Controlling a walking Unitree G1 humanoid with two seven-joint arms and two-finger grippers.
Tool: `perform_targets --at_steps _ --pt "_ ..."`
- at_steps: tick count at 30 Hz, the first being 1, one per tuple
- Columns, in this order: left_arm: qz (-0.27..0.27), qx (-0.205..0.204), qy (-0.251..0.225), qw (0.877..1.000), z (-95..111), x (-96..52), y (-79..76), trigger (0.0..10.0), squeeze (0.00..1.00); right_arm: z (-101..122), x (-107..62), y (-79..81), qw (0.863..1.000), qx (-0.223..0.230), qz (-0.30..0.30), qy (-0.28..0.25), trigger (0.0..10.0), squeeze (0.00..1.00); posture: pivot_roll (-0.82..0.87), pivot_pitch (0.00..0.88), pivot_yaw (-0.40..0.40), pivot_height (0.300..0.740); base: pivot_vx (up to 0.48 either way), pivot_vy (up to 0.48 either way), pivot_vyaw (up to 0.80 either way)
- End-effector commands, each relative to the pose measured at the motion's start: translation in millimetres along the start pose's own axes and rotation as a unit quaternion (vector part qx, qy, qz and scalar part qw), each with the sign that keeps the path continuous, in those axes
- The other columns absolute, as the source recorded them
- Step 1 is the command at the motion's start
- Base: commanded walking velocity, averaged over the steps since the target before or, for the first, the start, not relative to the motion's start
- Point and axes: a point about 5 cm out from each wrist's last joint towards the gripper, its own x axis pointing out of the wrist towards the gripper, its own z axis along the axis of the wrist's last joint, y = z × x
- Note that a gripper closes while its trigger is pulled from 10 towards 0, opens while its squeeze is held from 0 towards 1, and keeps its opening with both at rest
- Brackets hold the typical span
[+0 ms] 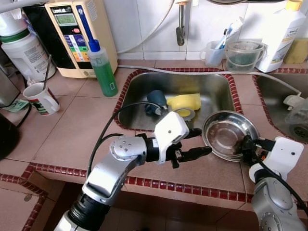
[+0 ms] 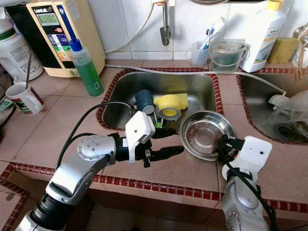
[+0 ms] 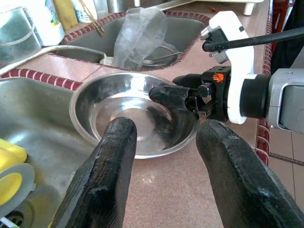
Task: Kitchen organization
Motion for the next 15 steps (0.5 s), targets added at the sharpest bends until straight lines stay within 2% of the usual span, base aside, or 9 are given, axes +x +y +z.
perform_targets --at_steps 1,12,15 --pt "0.006 0.004 -0.002 1.000 3.5 -1.3 0.9 10.0 0.00 -2.2 0.4 0.8 1.000 0.008 0.000 0.007 0.0 0.00 -0.12 0.092 0.111 0.740 0.000 0.000 0.00" --pt "0.008 0.002 -0.003 1.000 4.8 -0.9 1.4 10.0 0.00 -2.9 0.3 1.4 1.000 0.019 -0.001 0.010 0.0 0.00 -0.12 0.091 0.112 0.740 0.000 0.000 0.00" --pt "-0.010 0.002 0.002 1.000 4.3 -2.8 -3.6 10.0 0.00 -3.8 -0.3 3.2 0.999 0.042 0.001 0.013 0.0 0.00 -0.11 0.097 0.116 0.740 0.000 0.000 0.00"
